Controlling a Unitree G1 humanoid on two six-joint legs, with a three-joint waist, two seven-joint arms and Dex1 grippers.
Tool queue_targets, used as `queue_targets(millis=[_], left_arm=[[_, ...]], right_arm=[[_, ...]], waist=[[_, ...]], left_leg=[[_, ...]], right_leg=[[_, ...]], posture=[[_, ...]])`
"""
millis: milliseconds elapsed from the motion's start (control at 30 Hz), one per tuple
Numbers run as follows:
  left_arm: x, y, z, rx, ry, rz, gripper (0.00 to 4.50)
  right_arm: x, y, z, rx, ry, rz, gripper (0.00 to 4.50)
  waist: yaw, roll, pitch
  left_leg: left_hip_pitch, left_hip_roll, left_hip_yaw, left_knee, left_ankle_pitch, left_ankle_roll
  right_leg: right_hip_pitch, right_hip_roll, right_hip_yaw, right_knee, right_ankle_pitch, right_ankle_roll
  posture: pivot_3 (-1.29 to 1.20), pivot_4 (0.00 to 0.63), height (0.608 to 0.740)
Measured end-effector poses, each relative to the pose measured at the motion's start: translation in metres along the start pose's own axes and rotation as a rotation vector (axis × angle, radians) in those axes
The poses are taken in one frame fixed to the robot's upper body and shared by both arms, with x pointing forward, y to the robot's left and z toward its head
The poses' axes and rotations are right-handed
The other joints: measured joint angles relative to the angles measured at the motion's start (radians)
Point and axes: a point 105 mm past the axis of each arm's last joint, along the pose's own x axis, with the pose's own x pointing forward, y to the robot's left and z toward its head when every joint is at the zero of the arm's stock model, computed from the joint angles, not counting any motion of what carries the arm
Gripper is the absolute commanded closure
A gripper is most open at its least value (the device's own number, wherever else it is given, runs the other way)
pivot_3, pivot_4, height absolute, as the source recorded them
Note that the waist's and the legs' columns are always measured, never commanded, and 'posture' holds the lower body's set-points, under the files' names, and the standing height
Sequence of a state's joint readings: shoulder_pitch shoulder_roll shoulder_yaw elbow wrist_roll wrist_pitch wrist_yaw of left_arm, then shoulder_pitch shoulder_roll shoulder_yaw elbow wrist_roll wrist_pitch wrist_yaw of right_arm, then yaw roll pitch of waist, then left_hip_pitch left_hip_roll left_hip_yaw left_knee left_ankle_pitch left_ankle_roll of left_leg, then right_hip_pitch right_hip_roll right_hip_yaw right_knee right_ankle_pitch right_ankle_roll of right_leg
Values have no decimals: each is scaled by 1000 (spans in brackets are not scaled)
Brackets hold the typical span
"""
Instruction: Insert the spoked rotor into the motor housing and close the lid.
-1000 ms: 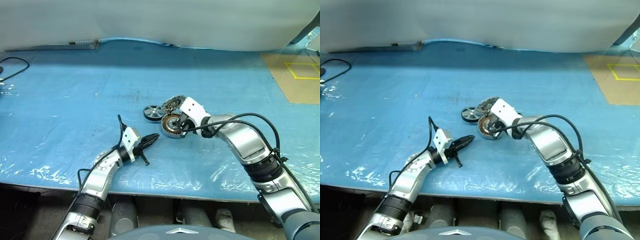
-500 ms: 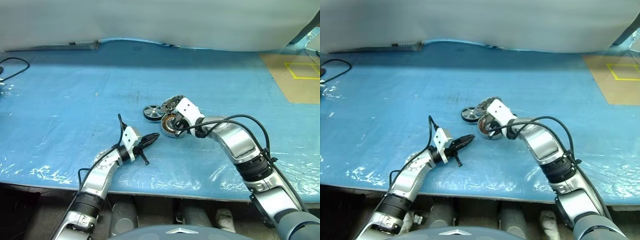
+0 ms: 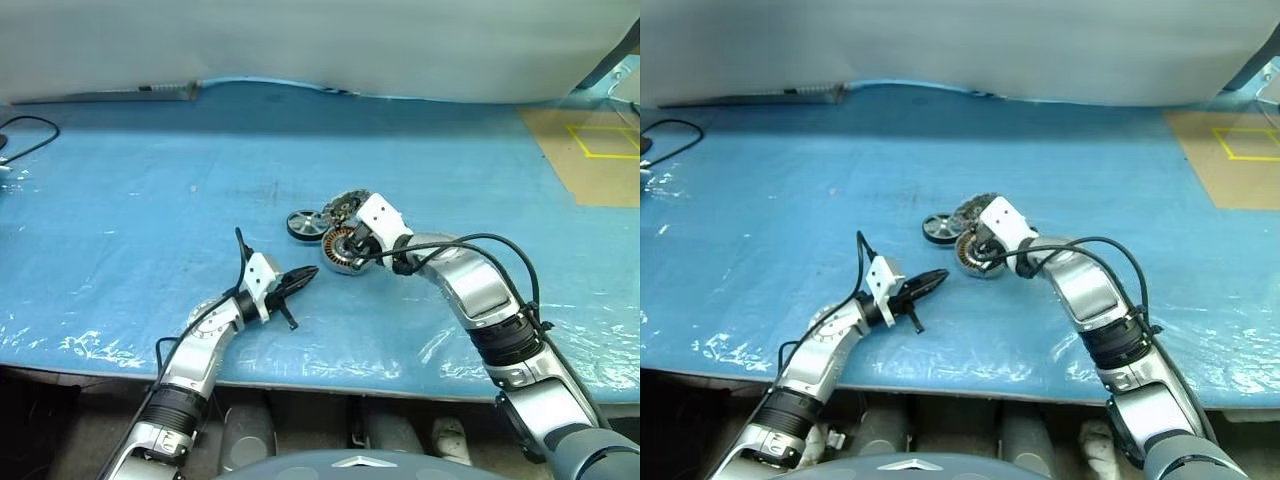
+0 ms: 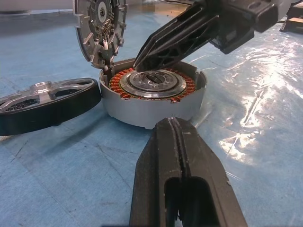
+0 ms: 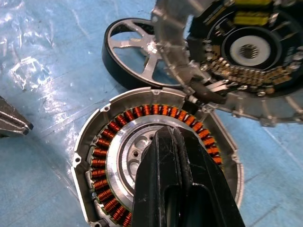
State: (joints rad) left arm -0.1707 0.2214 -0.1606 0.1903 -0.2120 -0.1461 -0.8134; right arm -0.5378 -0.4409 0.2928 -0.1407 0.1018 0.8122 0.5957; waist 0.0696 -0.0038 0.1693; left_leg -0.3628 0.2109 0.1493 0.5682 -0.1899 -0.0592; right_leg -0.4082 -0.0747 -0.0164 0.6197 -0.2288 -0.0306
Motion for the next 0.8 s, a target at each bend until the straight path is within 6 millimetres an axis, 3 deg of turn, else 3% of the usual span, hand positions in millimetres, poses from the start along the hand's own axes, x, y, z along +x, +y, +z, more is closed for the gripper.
queue_targets(millis=[267,800], left_arm=[[2,0,1,0,-5,-2,4500],[2,0,1,1,-3,-1,4500]], right_arm=[[-6,3,-14,16,35,7,4478],[2,6,-12,14,26,14,4478]], waist=[[0,0,0],[-1,0,0]], left_leg=[[0,0,0,0,0,0],[1,0,0,0,0,0]], right_leg=[[0,0,0,0,0,0],[0,0,0,0,0,0]], posture=[[0,150,740],[0,150,740]])
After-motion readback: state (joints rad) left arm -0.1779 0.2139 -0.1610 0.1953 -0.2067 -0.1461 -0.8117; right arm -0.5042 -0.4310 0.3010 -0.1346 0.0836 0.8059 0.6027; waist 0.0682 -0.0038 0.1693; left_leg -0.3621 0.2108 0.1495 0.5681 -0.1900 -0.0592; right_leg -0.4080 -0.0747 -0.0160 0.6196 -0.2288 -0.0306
